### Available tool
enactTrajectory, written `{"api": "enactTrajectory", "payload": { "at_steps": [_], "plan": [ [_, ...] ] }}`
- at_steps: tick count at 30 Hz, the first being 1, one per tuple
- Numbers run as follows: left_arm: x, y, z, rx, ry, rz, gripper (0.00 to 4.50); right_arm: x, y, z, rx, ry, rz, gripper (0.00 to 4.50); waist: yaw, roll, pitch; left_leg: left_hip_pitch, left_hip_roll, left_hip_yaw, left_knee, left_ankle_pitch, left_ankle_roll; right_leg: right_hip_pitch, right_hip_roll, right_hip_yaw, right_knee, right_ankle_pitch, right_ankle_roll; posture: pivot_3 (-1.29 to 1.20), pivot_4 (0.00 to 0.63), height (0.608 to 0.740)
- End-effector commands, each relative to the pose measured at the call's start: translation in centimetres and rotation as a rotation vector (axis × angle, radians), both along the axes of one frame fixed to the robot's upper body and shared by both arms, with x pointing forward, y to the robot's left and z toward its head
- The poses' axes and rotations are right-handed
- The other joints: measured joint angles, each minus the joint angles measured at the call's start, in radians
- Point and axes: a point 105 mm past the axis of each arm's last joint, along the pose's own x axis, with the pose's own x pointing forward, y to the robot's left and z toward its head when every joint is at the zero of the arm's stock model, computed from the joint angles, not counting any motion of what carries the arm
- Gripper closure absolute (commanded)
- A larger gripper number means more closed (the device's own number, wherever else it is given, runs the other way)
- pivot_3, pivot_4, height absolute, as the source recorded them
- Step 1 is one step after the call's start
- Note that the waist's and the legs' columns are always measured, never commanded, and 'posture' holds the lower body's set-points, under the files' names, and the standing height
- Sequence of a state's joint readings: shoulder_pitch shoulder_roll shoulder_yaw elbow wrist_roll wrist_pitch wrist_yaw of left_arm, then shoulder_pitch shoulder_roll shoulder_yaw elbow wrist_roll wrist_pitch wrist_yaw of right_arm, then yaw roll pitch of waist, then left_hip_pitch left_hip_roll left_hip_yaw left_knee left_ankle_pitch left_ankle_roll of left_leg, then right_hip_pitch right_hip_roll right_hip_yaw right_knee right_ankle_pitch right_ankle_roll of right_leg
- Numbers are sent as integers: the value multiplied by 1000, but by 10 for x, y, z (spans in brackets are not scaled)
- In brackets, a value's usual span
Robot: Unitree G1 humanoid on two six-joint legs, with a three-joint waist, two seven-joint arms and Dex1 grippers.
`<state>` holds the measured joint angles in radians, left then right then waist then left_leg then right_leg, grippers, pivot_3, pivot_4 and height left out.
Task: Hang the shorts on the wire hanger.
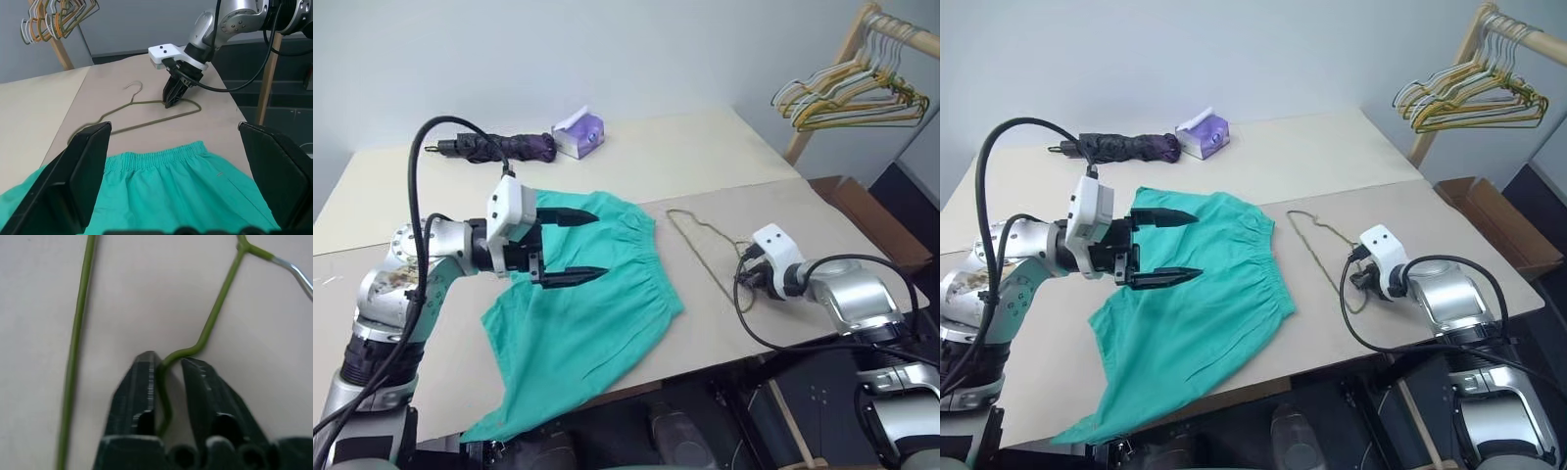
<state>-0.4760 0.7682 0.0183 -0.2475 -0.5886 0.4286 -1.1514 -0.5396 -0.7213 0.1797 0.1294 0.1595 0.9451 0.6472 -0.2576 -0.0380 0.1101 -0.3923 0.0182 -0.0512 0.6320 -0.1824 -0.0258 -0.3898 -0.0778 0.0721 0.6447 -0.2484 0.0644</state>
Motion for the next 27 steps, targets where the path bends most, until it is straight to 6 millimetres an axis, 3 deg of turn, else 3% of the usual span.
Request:
{"api": "enactTrajectory", "payload": {
  "at_steps": [1, 8, 14, 15, 18, 22, 27],
  "plan": [
    [-1, -1, 10, -4, -62, -9, 0, -5, -1, 3, -25, 11, 0, 4470, 2, 0, -1, 0, 0, 0, 0, 0, 0, 0, 0, 0, 0, 0, 0, -198, 27, 740],
    [12, -9, 13, -29, -104, -2, 0, 6, -11, 30, -71, -91, -89, 4470, 2, 1, -1, -1, 0, 0, 1, 0, 0, 0, 0, 0, 0, 0, 0, -228, 11, 740],
    [33, -23, 21, -71, -148, 30, 0, 19, -30, 69, -171, -259, -192, 4470, -5, 7, -7, -2, -1, 0, 2, 0, 0, -1, -1, 0, 0, 1, 1, -256, 0, 740],
    [41, -27, 24, -91, -148, 59, 0, 20, -36, 81, -248, -355, -179, 4470, -7, 8, -8, -2, -1, -1, 2, 0, 0, -1, 0, 0, 0, 1, 1, -262, 0, 740],
    [59, -36, 32, -137, -128, 127, 0, 20, -38, 113, -428, -619, -89, 4470, -3, 8, -10, -3, -2, -1, 2, 0, 0, -1, -1, -1, -1, 0, 2, -281, 0, 740],
    [75, -39, 48, -173, -82, 152, 0, 10, -27, 144, -727, -943, 173, 4470, -20, 9, -11, -5, -3, 0, 3, 0, 0, -2, -2, 0, -1, 1, 3, -306, 0, 740],
    [86, -41, 55, -125, -62, 103, 0, -3, -8, 169, -826, -1202, 387, 4470, -71, 9, -13, -5, -3, 0, 2, 0, 0, -2, -3, 0, -2, 1, 3, -325, 0, 740]
  ]
}}
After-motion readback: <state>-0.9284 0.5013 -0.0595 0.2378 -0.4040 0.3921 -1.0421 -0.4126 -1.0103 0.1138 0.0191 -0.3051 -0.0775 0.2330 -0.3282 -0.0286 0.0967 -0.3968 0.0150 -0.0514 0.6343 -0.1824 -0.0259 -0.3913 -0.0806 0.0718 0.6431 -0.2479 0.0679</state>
